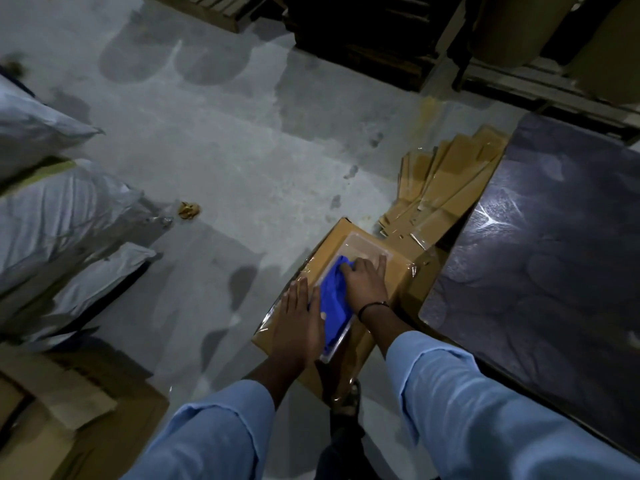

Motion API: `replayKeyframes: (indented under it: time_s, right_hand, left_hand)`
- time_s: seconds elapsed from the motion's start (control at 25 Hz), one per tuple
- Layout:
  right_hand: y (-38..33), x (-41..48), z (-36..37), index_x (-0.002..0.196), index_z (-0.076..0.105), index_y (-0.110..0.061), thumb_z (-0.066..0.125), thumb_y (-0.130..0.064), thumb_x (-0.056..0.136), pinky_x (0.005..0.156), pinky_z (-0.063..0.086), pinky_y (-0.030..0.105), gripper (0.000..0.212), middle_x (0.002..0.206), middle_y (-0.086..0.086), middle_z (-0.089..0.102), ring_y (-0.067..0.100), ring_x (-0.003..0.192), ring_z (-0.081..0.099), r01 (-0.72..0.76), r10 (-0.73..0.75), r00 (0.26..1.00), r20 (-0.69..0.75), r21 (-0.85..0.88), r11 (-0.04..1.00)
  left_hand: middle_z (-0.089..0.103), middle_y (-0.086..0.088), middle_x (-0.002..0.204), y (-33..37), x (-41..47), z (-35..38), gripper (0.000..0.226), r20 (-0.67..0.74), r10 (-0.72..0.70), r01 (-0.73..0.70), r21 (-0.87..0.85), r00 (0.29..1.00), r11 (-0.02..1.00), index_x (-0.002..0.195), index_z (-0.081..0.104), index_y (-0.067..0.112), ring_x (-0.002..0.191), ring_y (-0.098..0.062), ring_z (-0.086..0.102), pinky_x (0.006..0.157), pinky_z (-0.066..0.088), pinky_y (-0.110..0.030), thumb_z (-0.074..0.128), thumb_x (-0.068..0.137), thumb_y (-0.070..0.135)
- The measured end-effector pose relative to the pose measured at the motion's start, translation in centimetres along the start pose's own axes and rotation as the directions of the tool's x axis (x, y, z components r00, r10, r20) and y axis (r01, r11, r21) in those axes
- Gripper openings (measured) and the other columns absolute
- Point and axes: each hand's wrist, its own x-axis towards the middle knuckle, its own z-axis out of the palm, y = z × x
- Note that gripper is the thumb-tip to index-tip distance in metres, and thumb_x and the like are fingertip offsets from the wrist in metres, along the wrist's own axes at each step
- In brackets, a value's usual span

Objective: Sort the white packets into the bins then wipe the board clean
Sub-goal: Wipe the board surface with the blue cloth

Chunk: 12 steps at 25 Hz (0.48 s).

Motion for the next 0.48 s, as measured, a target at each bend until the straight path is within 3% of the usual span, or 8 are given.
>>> replayKeyframes:
  time_s: [0.08, 0.2, 0.32, 0.48]
  right_hand:
    - [0.2, -0.7, -1.1, 0.135, 0.047, -0.023, 0.051, -0.007, 0.086, 0.115, 0.016, 0.058, 0.051, 0.123, 0.011, 0.051, 0.034, 0.121, 0.046, 0.035, -0.032, 0.999, -0.041, 0.092, 0.995]
    - [0.9, -2.8, -3.8, 0.128, 0.055, -0.016, 0.064, -0.001, 0.074, 0.095, 0.043, 0.045, 0.057, 0.116, 0.015, 0.051, 0.038, 0.110, 0.050, 0.143, -0.103, 0.979, -0.178, 0.227, 0.963]
    - [2.8, -4.9, -7.7, 0.121, 0.058, -0.015, 0.071, -0.001, 0.068, 0.083, 0.047, 0.039, 0.056, 0.111, 0.014, 0.052, 0.035, 0.103, 0.052, 0.203, -0.108, 0.939, -0.326, 0.273, 0.941]
    - [6.7, -7.7, -13.7, 0.111, 0.060, -0.013, 0.063, 0.003, 0.070, 0.074, 0.049, 0.038, 0.044, 0.105, 0.012, 0.050, 0.032, 0.093, 0.051, 0.211, -0.017, 0.872, -0.489, 0.345, 0.915]
  left_hand:
    - [0.008, -0.021, 0.168, 0.8, 0.5, -0.9, 0.062, -0.003, -0.040, 0.039, -0.024, 0.999, 0.999, 0.161, 0.011, 0.010, 0.155, -0.040, 0.008, 0.126, 0.002, -0.046, 0.024, 0.107, 0.037]
    - [0.006, -0.017, 0.169, 2.8, 0.9, -3.4, 0.065, -0.043, -0.057, 0.053, -0.096, 0.997, 0.994, 0.161, 0.004, 0.009, 0.156, -0.034, 0.007, 0.127, 0.003, -0.045, 0.025, 0.106, 0.038]
    - [0.025, -0.017, 0.165, 5.8, 1.1, -6.0, 0.075, -0.164, 0.049, -0.080, -0.190, 0.985, 0.979, 0.159, 0.020, 0.006, 0.152, -0.033, 0.025, 0.124, 0.014, -0.046, 0.018, 0.095, 0.044]
    - [0.046, -0.008, 0.152, 11.0, 2.0, -8.7, 0.067, -0.320, 0.043, -0.177, -0.403, 0.946, 0.898, 0.155, 0.034, 0.015, 0.136, -0.025, 0.046, 0.115, 0.036, -0.036, 0.050, 0.091, 0.026]
